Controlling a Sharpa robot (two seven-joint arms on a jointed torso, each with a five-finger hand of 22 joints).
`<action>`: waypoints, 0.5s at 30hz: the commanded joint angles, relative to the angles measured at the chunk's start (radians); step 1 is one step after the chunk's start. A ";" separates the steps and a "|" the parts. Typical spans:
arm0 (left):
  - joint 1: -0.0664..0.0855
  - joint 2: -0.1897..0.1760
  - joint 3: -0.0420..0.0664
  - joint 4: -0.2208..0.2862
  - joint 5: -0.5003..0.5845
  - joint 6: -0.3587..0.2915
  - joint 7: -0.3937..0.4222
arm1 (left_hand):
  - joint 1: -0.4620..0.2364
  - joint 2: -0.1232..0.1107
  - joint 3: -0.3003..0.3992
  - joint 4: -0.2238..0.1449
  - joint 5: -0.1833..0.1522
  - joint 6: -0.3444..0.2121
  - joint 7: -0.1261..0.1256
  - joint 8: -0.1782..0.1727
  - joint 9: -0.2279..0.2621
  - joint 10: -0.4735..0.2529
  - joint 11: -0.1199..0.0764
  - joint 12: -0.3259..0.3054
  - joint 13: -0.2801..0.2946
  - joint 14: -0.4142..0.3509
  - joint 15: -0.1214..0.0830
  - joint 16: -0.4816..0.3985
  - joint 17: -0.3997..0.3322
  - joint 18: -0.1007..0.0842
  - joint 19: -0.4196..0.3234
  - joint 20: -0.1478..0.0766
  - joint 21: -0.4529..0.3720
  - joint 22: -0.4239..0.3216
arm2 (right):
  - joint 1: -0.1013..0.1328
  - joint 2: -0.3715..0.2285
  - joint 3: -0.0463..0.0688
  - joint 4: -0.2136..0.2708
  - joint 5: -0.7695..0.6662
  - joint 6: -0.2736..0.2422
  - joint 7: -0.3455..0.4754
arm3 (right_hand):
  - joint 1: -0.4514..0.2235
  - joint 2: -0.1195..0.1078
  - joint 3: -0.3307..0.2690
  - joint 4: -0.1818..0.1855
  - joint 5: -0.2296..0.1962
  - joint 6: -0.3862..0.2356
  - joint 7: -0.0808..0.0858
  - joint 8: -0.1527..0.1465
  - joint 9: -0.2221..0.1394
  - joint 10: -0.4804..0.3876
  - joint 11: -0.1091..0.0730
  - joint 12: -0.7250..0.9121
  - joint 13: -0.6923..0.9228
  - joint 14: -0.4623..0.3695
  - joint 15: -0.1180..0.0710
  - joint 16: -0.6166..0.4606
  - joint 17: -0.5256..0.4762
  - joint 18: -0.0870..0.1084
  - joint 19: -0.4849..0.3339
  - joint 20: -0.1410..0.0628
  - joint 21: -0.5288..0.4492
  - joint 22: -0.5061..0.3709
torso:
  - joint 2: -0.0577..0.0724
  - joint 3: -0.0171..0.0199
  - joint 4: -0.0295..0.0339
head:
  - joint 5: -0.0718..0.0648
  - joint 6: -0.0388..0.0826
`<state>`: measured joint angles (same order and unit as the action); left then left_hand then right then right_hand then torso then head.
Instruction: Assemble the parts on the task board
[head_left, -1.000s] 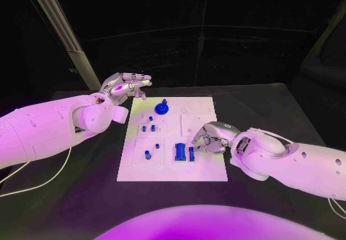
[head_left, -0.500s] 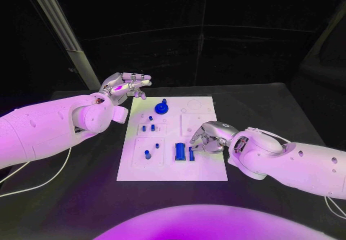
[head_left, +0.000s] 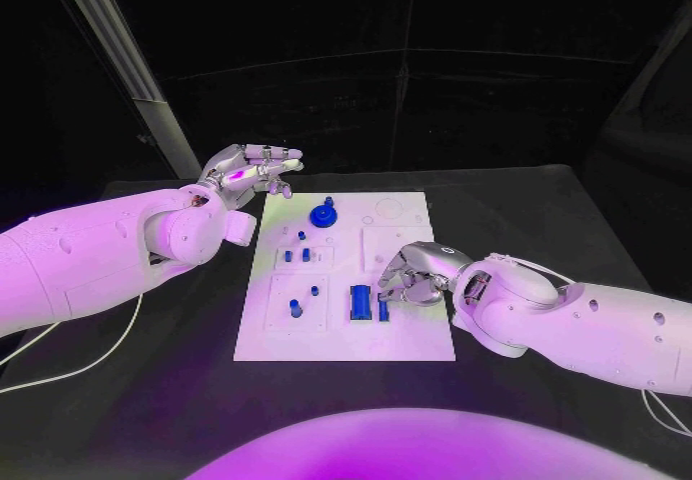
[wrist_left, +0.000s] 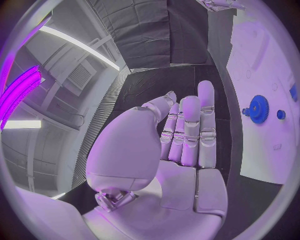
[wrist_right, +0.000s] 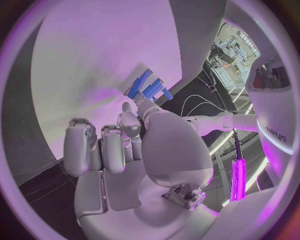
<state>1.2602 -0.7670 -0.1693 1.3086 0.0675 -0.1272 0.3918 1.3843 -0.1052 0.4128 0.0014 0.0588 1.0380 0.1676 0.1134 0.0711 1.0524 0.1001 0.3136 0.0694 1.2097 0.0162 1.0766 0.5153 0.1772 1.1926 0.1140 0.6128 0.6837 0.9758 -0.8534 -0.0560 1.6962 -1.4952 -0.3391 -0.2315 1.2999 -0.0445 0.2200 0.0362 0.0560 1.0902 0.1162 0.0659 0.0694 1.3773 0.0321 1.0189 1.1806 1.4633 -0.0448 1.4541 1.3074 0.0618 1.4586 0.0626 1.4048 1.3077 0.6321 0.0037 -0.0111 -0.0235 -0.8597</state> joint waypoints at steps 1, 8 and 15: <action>0.001 0.000 0.001 0.002 0.003 0.011 0.004 | 0.002 0.000 0.007 0.001 0.005 -0.003 0.002 0.006 -0.001 -0.007 0.001 0.004 -0.001 -0.007 0.000 -0.005 0.000 0.006 -0.004 0.000 -0.006 -0.001 | 0.001 0.002 0.000 -0.002 -0.017 0.019 -0.024 | -0.002 0.003 0.000 -0.002 0.001 0.008 -0.001 0.007 0.001 0.003 -0.006 0.006 0.001 0.074 -0.001 0.006 0.098 -0.004 0.001 -0.002 0.001 0.012 | 0.000 0.0006 -0.0005 | 0.000 -0.001; 0.001 0.001 0.001 0.001 0.003 0.012 0.003 | 0.002 0.000 0.007 0.001 0.005 -0.003 0.002 0.006 -0.001 -0.007 0.001 0.004 -0.001 -0.007 0.000 -0.005 0.000 0.006 -0.004 0.000 -0.006 -0.001 | 0.001 0.004 0.000 -0.007 -0.031 0.039 -0.026 | 0.015 0.002 -0.001 -0.012 -0.006 0.022 -0.006 0.013 0.003 0.003 -0.009 0.007 0.000 0.074 -0.004 0.006 0.099 -0.004 0.001 -0.005 -0.001 0.010 | -0.001 0.0005 -0.0005 | 0.001 -0.001; 0.001 0.003 0.001 0.000 0.003 0.012 0.003 | 0.002 0.000 0.007 0.001 0.005 -0.003 0.002 0.006 -0.001 -0.007 0.001 0.004 -0.001 -0.007 0.000 -0.005 0.000 0.006 -0.004 0.000 -0.006 -0.001 | 0.001 0.009 0.000 -0.012 -0.035 0.045 -0.027 | 0.013 0.000 -0.005 -0.011 -0.007 0.025 -0.006 0.014 0.003 0.003 -0.010 0.008 0.000 0.074 -0.005 0.006 0.099 -0.004 0.001 -0.005 0.000 0.011 | 0.000 0.0004 0.0010 | 0.001 -0.001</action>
<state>1.2602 -0.7651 -0.1694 1.3076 0.0675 -0.1267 0.3914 1.3843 -0.1052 0.4128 0.0014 0.0588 1.0380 0.1676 0.1134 0.0711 1.0524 0.1001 0.3136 0.0695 1.2097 0.0162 1.0766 0.5154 0.1772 1.1926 0.1140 0.6128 0.6838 0.9767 -0.8447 -0.0550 1.6876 -1.5156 -0.3150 -0.2463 1.3030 -0.0413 0.2192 0.0279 0.0522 1.1099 0.1106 0.0746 0.0711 1.3810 0.0284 1.0223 1.1806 1.4633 -0.0448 1.4541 1.3074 0.0619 1.4586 0.0626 1.4048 1.3076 0.6321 0.0043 -0.0111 -0.0228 -0.8609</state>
